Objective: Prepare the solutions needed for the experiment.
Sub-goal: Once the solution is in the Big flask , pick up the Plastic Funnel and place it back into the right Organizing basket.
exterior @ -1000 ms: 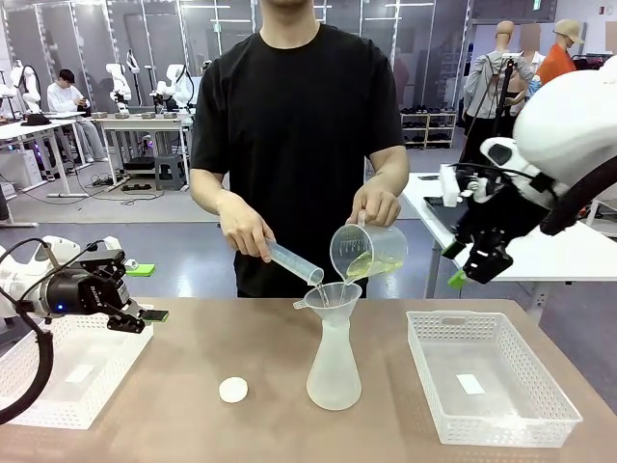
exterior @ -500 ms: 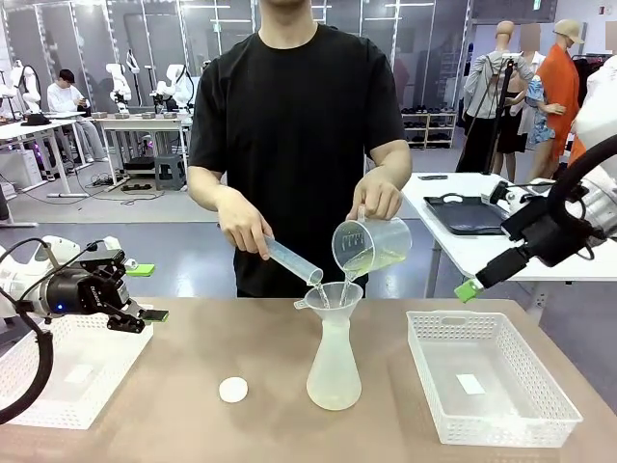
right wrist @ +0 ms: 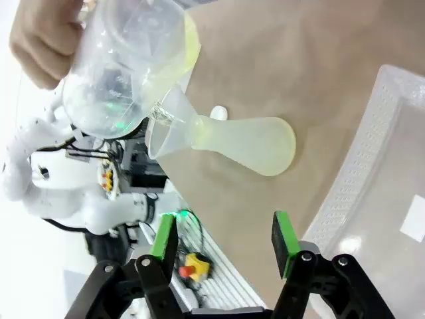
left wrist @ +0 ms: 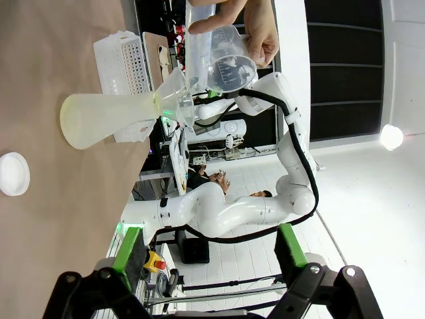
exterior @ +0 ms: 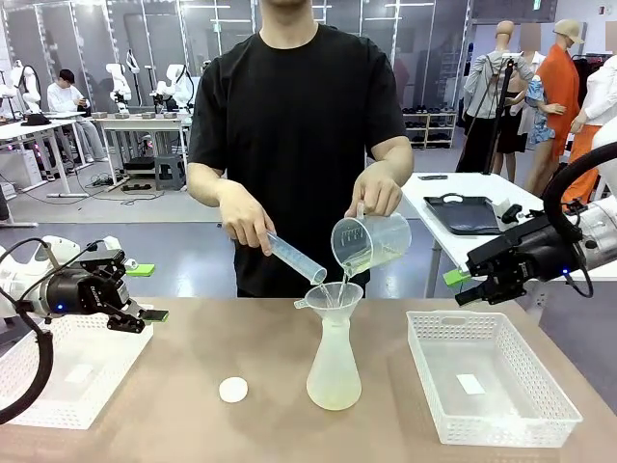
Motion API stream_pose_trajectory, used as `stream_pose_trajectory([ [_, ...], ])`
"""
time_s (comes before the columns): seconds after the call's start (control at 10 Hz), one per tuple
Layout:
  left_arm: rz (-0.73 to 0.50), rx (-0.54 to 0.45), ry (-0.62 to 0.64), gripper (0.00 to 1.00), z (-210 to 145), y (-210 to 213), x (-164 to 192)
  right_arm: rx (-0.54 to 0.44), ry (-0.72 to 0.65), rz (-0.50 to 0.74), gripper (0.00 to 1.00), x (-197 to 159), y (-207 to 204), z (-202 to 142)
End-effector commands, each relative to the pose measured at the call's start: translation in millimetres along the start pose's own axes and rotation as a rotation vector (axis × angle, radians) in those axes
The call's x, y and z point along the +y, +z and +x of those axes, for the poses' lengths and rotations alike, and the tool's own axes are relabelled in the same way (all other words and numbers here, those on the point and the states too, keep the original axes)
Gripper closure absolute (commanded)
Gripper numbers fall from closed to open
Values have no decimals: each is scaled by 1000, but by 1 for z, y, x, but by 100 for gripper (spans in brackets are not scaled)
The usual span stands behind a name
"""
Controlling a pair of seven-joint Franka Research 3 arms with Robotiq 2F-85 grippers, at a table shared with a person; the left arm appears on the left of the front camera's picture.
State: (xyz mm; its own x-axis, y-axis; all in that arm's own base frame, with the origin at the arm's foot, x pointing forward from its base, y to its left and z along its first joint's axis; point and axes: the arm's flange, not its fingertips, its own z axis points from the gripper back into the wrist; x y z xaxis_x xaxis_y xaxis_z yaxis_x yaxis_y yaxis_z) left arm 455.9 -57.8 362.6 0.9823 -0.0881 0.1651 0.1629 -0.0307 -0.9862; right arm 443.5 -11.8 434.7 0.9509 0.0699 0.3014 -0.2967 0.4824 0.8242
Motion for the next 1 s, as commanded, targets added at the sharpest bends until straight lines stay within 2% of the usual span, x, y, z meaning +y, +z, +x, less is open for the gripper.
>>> stream_pose_trajectory([
  [0.0, -15, -9, -5, 0, 1, -1, -2, -55, -134, 85, 28, -8, -6, -3],
  [0.1, -15, -9, -5, 0, 1, -1, -2, -58, -152, 84, 28, -14, -4, -6],
  [0.3, -15, -9, -5, 0, 1, -1, -2, -44, -215, 161, 28, -21, -3, -6],
  [0.4, -15, -9, -5, 0, 1, -1, -2, -26, -282, 140, 28, -25, -5, -6],
  [0.6, -15, -9, -5, 0, 1, -1, -2, -79, -320, 198, 28, -32, -9, -8],
  [0.7, -15, -9, -5, 0, 1, -1, -2, -91, -332, 199, 28, -34, -11, -8],
  [0.8, -15, -9, -5, 0, 1, -1, -2, -47, -270, 163, 28, -34, -8, -13],
  [0.9, -15, -9, -5, 0, 1, -1, -2, -47, -270, 163, 28, -34, -8, -13],
])
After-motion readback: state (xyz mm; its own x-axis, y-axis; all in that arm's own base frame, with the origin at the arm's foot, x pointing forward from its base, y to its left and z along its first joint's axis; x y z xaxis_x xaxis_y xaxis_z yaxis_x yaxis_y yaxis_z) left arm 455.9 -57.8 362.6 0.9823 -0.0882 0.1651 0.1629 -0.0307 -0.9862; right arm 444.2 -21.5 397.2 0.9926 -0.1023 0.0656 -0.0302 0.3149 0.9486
